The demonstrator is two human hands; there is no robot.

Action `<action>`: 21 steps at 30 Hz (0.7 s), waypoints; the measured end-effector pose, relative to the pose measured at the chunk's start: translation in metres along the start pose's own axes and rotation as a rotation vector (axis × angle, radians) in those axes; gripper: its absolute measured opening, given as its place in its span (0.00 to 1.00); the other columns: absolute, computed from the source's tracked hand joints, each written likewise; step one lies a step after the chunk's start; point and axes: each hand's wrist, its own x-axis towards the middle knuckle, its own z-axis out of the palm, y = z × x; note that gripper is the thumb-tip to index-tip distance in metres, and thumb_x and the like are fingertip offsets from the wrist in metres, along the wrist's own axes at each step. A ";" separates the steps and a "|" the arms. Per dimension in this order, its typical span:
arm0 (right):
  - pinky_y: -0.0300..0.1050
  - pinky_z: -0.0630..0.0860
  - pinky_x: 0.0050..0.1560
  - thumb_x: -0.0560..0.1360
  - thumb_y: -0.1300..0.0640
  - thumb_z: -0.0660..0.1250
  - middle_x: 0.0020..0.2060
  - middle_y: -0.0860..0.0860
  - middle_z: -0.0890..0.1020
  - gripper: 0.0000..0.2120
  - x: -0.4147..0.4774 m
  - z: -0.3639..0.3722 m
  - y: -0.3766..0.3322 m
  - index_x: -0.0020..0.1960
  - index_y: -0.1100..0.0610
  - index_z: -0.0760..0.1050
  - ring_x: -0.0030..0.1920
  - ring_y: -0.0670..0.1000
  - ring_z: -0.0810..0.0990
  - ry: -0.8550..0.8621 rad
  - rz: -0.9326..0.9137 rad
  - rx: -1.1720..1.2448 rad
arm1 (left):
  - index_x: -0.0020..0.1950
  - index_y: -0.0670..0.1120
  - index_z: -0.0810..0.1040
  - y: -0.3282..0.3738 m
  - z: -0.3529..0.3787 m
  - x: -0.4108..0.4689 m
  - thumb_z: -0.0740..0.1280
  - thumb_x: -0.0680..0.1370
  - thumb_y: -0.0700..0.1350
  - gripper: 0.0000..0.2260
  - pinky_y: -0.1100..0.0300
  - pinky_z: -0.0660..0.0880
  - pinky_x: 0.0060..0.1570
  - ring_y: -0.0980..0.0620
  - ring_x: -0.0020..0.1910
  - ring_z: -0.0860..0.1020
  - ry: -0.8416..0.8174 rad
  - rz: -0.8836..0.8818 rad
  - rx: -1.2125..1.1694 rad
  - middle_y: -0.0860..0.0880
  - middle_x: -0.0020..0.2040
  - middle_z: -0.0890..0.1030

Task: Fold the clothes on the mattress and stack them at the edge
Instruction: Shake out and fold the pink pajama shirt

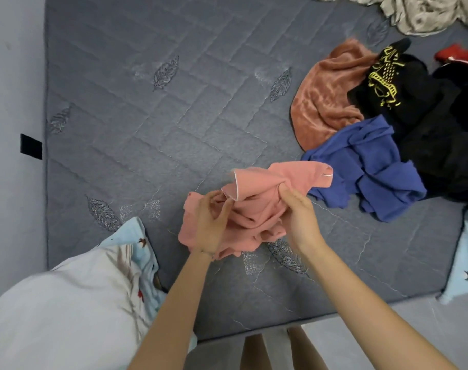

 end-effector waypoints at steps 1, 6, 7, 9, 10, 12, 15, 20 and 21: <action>0.40 0.75 0.34 0.78 0.55 0.62 0.40 0.57 0.79 0.11 -0.005 0.003 -0.011 0.48 0.63 0.77 0.35 0.49 0.79 -0.028 0.003 0.025 | 0.62 0.43 0.74 0.005 -0.004 0.005 0.67 0.78 0.43 0.13 0.63 0.70 0.58 0.51 0.57 0.74 -0.009 0.022 0.055 0.51 0.55 0.77; 0.41 0.80 0.38 0.77 0.58 0.61 0.38 0.57 0.85 0.13 -0.040 0.027 -0.077 0.44 0.63 0.81 0.39 0.51 0.85 -0.197 0.006 0.226 | 0.66 0.40 0.64 0.055 -0.020 0.013 0.63 0.78 0.30 0.18 0.78 0.68 0.51 0.76 0.53 0.73 -0.241 0.178 -0.063 0.46 0.61 0.72; 0.41 0.80 0.36 0.79 0.60 0.58 0.36 0.56 0.85 0.17 -0.046 0.032 -0.088 0.40 0.62 0.83 0.38 0.50 0.85 -0.225 0.010 0.264 | 0.68 0.41 0.61 0.061 -0.023 0.016 0.62 0.78 0.30 0.20 0.79 0.69 0.50 0.75 0.53 0.73 -0.279 0.180 -0.099 0.48 0.61 0.71; 0.41 0.80 0.37 0.81 0.61 0.56 0.36 0.56 0.85 0.20 -0.062 0.041 -0.116 0.38 0.61 0.83 0.38 0.50 0.85 -0.274 0.001 0.281 | 0.72 0.40 0.57 0.080 -0.031 0.019 0.58 0.81 0.34 0.21 0.78 0.71 0.45 0.63 0.57 0.74 -0.313 0.025 -0.175 0.47 0.64 0.70; 0.42 0.81 0.39 0.80 0.60 0.56 0.37 0.56 0.85 0.18 -0.070 0.045 -0.131 0.42 0.63 0.82 0.39 0.50 0.85 -0.275 -0.007 0.279 | 0.73 0.38 0.57 0.090 -0.034 0.019 0.57 0.82 0.37 0.20 0.79 0.71 0.41 0.57 0.58 0.73 -0.305 -0.078 -0.175 0.46 0.64 0.70; 0.43 0.80 0.47 0.80 0.60 0.57 0.40 0.55 0.84 0.13 -0.085 0.050 -0.158 0.48 0.63 0.78 0.42 0.50 0.83 -0.261 -0.039 0.274 | 0.73 0.40 0.62 0.110 -0.039 0.016 0.56 0.83 0.40 0.18 0.77 0.72 0.35 0.56 0.53 0.76 -0.262 -0.202 -0.251 0.50 0.57 0.74; 0.46 0.75 0.58 0.75 0.57 0.60 0.46 0.55 0.82 0.12 -0.111 0.055 -0.195 0.53 0.62 0.77 0.49 0.52 0.81 -0.289 -0.045 0.298 | 0.64 0.46 0.73 0.149 -0.047 -0.003 0.59 0.82 0.43 0.11 0.67 0.77 0.36 0.61 0.42 0.82 -0.322 -0.253 -0.534 0.55 0.47 0.84; 0.46 0.79 0.54 0.78 0.54 0.58 0.49 0.56 0.82 0.15 -0.154 0.055 -0.241 0.58 0.61 0.76 0.52 0.53 0.81 -0.347 -0.041 0.351 | 0.54 0.46 0.76 0.203 -0.072 -0.051 0.63 0.77 0.37 0.08 0.51 0.77 0.57 0.49 0.54 0.79 -0.323 -0.023 -0.707 0.50 0.48 0.83; 0.47 0.79 0.55 0.79 0.54 0.57 0.50 0.56 0.82 0.16 -0.161 0.055 -0.248 0.58 0.62 0.76 0.53 0.54 0.81 -0.329 -0.049 0.345 | 0.56 0.44 0.75 0.212 -0.078 -0.060 0.62 0.78 0.37 0.08 0.46 0.75 0.61 0.47 0.54 0.78 -0.337 0.021 -0.721 0.48 0.49 0.82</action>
